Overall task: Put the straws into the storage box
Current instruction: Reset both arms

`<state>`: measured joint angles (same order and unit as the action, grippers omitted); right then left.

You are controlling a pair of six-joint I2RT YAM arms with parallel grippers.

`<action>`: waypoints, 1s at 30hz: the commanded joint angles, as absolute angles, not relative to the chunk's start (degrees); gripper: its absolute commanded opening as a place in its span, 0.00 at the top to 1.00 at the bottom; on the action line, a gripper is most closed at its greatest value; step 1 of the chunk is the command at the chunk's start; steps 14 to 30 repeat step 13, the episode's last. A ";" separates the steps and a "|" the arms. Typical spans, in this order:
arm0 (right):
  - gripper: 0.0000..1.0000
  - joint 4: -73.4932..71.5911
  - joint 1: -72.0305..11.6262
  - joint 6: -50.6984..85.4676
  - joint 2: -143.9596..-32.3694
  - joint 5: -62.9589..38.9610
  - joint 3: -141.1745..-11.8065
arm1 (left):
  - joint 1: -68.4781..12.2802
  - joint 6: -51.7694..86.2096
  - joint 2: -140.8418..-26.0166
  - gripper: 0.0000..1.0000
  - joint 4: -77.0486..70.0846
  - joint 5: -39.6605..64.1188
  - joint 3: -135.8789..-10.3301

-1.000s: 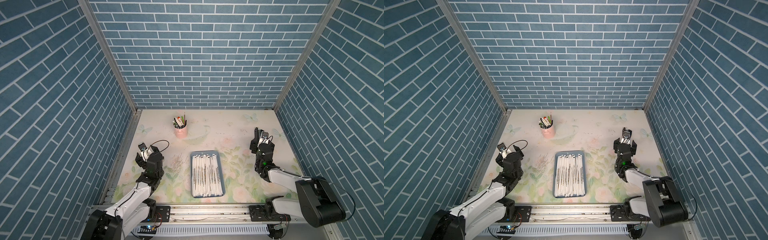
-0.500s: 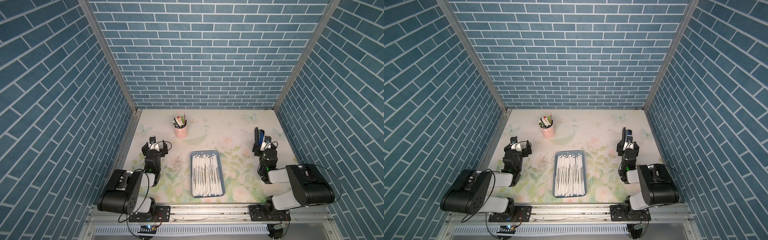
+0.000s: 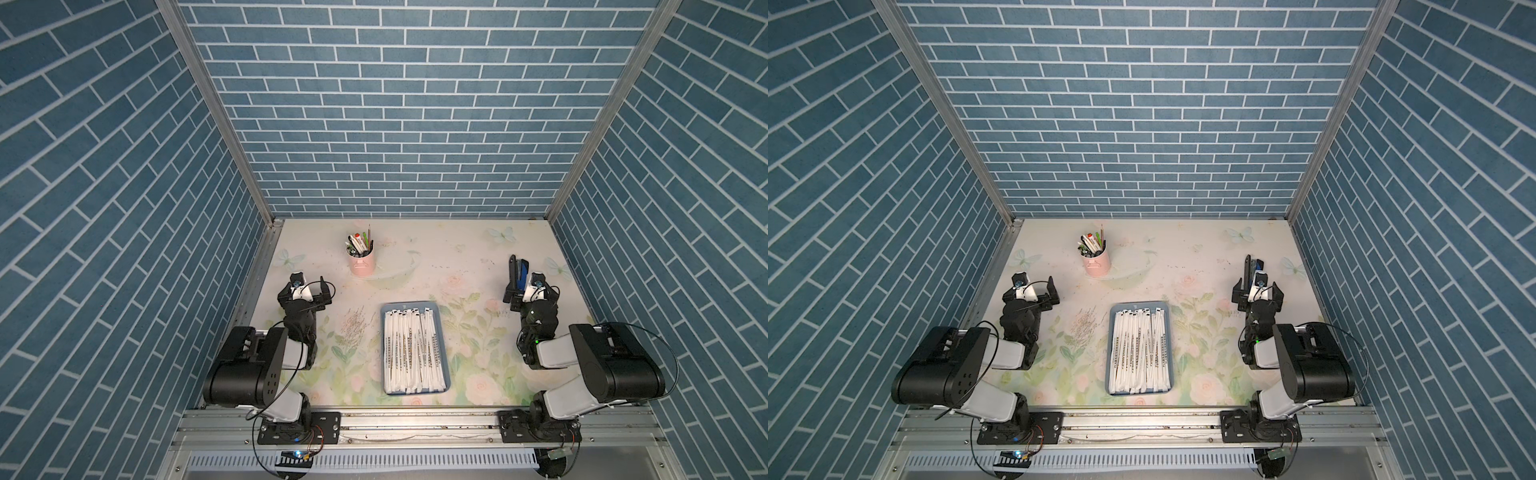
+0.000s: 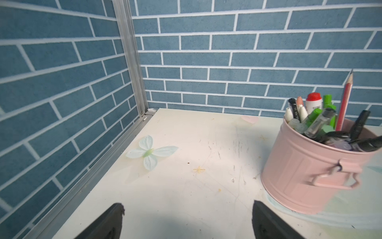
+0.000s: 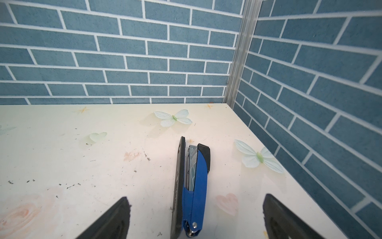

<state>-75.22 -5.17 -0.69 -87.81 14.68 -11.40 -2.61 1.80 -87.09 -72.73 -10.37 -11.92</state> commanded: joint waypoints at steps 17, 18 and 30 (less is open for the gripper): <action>0.00 -77.02 -4.97 -0.24 -87.83 14.24 -10.91 | -3.78 0.60 -87.05 0.00 -74.19 -11.57 -11.74; 0.00 -77.02 -4.97 -0.24 -87.83 14.24 -10.91 | -3.78 0.60 -87.05 0.00 -74.19 -11.57 -11.74; 0.00 -77.02 -4.97 -0.24 -87.83 14.24 -10.91 | -3.78 0.60 -87.05 0.00 -74.19 -11.57 -11.74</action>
